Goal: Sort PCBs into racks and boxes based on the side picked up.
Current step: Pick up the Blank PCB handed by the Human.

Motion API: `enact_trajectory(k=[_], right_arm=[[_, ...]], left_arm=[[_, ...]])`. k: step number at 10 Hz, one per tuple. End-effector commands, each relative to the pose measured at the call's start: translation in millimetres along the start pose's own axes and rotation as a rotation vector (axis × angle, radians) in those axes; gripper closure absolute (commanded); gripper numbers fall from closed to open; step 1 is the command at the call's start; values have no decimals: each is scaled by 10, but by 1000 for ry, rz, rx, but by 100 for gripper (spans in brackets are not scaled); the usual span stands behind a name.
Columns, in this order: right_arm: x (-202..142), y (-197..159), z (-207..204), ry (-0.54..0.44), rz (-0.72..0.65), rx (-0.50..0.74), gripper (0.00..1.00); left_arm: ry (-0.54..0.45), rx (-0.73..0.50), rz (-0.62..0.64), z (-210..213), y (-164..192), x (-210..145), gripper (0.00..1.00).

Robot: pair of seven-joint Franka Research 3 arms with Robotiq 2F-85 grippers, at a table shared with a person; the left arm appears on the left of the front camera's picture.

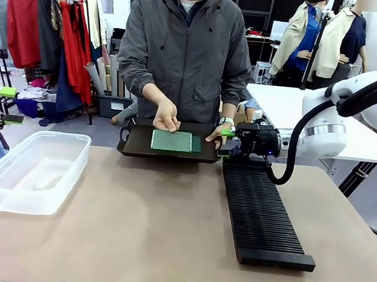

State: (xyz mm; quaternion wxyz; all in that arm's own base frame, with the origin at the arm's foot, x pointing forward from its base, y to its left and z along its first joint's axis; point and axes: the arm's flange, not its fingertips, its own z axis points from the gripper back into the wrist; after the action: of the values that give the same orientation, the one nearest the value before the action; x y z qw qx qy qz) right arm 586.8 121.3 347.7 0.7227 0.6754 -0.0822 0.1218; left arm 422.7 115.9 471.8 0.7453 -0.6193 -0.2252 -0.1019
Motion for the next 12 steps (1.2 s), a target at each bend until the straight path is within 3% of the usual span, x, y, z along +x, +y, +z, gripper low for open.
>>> enact_trajectory(k=[1,12], right_arm=[[129,-31,-229,-33,-2,19,0],[212,-97,-853,-27,3,54,0]], left_arm=[[0,-2,-3,11,-14,-2,0],[0,-2,-3,11,-14,-2,0]])
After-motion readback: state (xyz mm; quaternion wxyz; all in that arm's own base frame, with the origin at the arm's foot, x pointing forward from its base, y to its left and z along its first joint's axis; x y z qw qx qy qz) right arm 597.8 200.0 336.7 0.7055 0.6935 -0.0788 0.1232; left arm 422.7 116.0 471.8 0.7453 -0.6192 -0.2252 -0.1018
